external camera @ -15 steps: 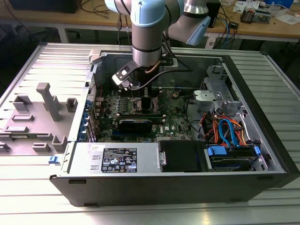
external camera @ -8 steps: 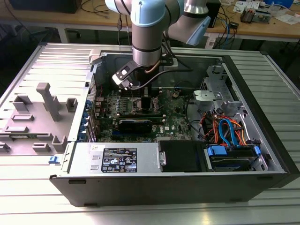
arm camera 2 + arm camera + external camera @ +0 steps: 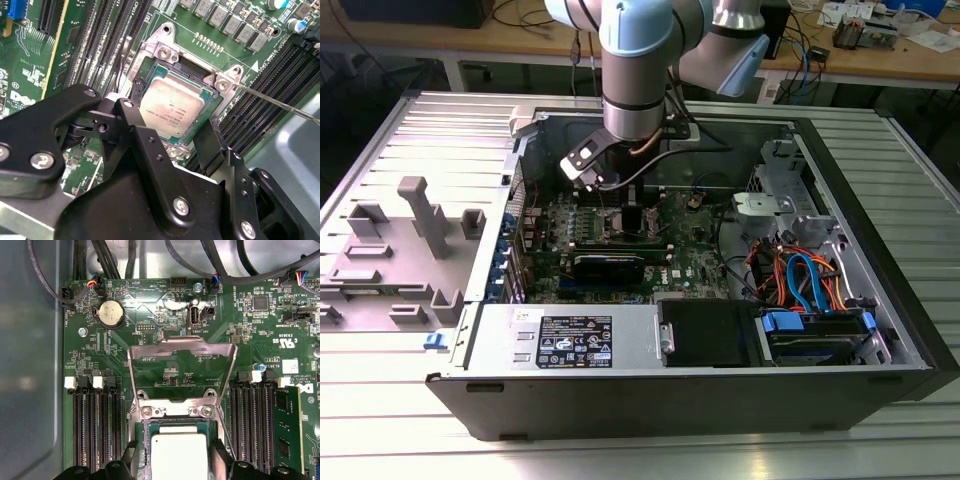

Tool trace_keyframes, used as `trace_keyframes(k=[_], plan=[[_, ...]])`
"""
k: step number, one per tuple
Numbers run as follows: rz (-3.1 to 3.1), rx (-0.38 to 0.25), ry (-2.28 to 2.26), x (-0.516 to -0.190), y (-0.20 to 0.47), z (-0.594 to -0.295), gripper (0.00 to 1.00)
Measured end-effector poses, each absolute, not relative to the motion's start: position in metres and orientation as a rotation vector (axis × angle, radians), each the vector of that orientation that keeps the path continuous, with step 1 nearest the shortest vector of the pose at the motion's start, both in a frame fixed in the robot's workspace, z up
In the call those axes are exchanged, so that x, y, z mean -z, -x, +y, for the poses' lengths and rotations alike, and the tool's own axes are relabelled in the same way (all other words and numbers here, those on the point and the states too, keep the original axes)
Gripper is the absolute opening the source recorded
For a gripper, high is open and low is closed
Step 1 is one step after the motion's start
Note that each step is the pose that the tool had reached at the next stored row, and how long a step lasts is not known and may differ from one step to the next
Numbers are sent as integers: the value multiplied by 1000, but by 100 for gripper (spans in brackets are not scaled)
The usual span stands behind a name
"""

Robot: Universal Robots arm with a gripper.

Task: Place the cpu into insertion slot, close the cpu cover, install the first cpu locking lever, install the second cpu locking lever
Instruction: 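Place the cpu into insertion slot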

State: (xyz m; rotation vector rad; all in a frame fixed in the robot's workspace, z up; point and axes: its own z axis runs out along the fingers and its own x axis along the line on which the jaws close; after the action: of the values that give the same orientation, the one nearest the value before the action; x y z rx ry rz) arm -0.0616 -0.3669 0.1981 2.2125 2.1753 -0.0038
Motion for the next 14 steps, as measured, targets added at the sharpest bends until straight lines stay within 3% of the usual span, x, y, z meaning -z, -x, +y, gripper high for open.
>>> trace_keyframes(k=[14], plan=[[2175, 4, -2212, -198, 62, -366, 67]])
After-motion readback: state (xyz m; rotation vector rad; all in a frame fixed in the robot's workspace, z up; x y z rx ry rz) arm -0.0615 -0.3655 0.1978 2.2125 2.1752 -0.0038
